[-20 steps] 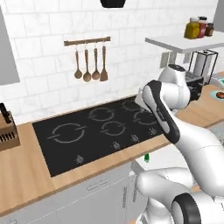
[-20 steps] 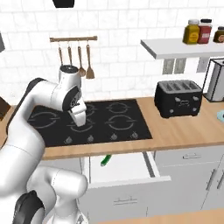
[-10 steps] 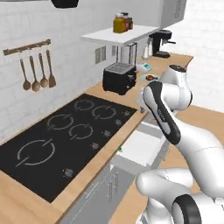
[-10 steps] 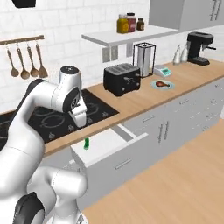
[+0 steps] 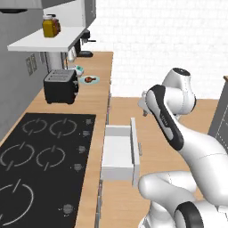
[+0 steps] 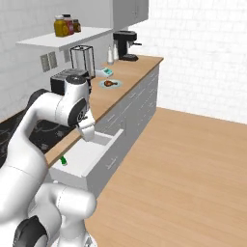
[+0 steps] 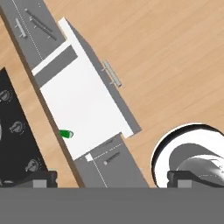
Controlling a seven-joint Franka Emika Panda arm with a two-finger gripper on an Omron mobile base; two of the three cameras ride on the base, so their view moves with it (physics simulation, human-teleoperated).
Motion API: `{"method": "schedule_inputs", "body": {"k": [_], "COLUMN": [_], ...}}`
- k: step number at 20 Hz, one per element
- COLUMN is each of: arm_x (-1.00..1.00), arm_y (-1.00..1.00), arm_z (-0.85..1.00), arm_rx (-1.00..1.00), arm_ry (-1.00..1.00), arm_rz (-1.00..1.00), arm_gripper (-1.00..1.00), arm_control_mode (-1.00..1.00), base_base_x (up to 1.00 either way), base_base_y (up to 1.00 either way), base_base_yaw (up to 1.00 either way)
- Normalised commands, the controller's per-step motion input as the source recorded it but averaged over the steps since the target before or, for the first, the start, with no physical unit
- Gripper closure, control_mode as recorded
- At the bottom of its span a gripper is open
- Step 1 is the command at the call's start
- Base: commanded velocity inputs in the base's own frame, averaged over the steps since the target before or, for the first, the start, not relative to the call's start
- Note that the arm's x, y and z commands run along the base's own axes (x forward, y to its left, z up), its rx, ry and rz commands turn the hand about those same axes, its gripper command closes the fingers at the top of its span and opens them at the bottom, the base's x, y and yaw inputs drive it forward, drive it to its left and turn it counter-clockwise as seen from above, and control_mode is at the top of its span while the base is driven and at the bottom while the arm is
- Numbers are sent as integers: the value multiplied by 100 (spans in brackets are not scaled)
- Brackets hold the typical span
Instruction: Pick up the knife from the drawer and place it on the cutting board. Then place the meat from the plate to the cutting board.
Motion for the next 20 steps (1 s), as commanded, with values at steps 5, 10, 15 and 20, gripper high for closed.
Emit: {"method": "schedule_inputs", "body": {"k": [5, 10, 15, 20], "arm_x": [0, 0, 1, 59], "arm_y": [0, 0, -1, -28], "arm_z": [0, 0, -10, -97], "arm_rx": [0, 0, 0, -7], "arm_ry": [0, 0, 0, 4], "arm_rz": [0, 0, 0, 16], "arm_gripper": [-100, -100, -100, -100], "arm_control_mode": [100, -100, -100, -100], "base_base_x": [4, 0, 0, 0], "base_base_y": [41, 0, 0, 0], "base_base_yaw": [-20, 0, 0, 0]}}
